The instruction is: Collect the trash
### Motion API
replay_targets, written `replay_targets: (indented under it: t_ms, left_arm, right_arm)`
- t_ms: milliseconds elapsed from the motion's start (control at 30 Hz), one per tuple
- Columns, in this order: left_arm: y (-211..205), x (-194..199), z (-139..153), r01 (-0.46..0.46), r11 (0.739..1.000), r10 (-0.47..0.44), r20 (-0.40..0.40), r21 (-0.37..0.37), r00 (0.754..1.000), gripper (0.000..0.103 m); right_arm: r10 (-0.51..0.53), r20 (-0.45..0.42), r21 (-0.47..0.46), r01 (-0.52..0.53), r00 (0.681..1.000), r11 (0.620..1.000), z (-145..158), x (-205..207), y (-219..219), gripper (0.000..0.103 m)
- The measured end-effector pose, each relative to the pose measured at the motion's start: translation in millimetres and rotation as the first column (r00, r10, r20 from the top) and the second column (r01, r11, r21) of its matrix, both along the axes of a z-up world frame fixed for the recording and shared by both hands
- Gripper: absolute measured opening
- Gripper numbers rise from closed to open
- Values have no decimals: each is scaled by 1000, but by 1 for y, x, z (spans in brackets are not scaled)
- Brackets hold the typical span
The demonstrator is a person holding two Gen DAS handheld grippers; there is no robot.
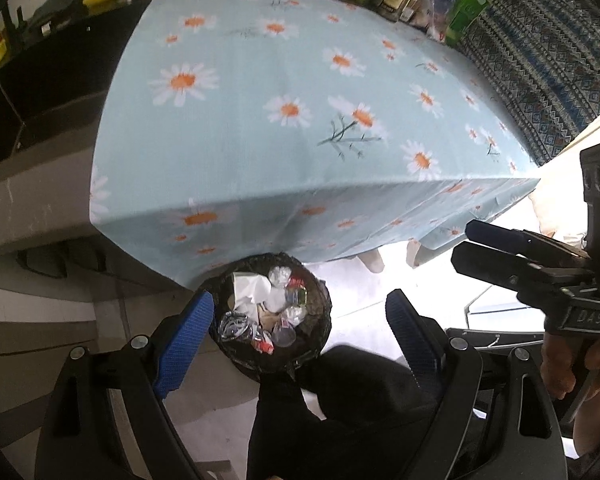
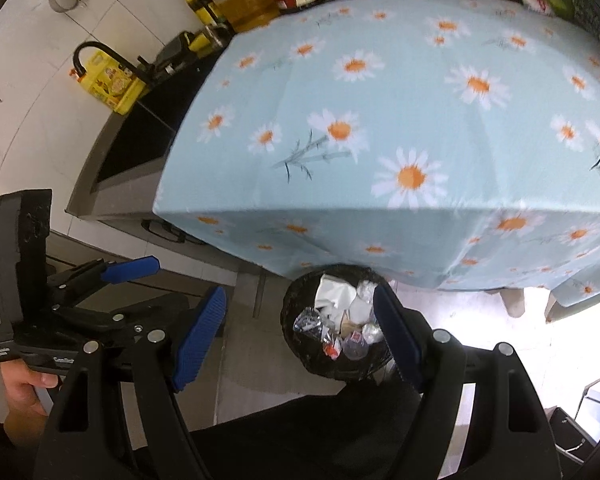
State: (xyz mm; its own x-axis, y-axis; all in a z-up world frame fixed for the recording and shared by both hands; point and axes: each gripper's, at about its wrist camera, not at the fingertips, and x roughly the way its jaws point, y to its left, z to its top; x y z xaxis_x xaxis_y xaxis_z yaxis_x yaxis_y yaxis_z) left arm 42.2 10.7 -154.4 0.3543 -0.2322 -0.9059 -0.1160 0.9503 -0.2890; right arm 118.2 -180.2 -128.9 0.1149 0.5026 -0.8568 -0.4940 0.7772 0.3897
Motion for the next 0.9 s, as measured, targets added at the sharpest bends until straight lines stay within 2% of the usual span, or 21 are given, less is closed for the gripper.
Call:
replay_targets:
  t_ms: [133, 267, 400, 667, 733, 900]
  left_arm:
    - [-4, 0, 16, -15, 1000, 14, 27, 5, 1000, 86]
    - [-16, -2, 36, -7, 999, 5, 56, 41, 998, 86]
    - [-27, -8, 50, -15, 998, 11, 70, 56, 997, 86]
    - [-52, -20, 78, -55, 994, 45, 107, 90, 993, 86]
    - [-58, -24, 85, -66, 993, 53, 123, 100, 991, 92]
    - [-70, -36, 105, -103, 987, 81, 173, 124, 982, 95]
  right_arm:
    - [-4, 51, 23, 3, 999, 1000, 22, 1, -8, 80]
    - [-5, 106, 40, 1, 994, 999, 41, 0, -18, 84]
    - [-10, 132, 57, 2, 991, 998, 55, -1, -35, 85]
    - [-23, 183, 91, 7, 983, 996, 82, -3, -69, 95]
    - [-25, 205, 94, 6, 978, 996, 89, -6, -76, 98]
    - [-35, 254, 86, 14, 967, 996, 106, -14, -96, 98]
